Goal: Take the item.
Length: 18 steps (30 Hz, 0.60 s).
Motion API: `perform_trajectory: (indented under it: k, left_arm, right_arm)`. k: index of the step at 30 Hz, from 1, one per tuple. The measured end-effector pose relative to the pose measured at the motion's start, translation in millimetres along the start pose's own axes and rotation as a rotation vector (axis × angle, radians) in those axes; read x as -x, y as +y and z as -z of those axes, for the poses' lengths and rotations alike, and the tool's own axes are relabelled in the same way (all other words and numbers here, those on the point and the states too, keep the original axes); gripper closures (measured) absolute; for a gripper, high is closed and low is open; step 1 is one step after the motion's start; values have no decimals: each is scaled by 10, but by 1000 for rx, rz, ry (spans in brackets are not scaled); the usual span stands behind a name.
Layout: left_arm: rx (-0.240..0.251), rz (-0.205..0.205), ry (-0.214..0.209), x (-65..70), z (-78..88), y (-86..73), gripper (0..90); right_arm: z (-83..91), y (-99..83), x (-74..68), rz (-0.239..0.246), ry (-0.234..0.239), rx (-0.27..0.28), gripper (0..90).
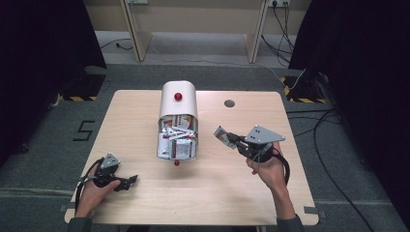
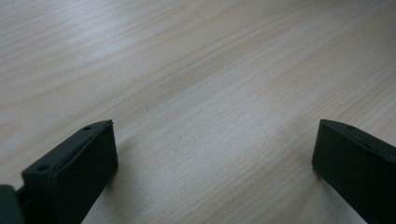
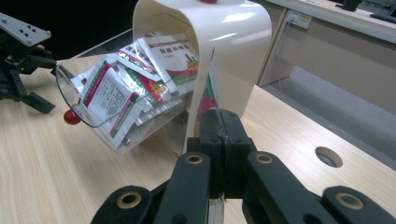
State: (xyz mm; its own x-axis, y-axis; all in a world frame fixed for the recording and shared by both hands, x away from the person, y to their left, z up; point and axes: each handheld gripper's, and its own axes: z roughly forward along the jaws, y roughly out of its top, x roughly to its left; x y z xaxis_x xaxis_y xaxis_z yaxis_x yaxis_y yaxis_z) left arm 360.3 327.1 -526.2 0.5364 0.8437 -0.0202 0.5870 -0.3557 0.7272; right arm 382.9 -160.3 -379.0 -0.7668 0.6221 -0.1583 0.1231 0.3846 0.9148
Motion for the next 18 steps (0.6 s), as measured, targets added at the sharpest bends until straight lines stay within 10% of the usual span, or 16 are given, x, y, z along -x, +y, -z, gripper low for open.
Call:
perform_trajectory:
  k: [18]
  left_arm:
    - [0, 0, 0, 0, 0, 0, 0]
  right_arm:
    - [-53, -231, 27, -29, -28, -7, 900]
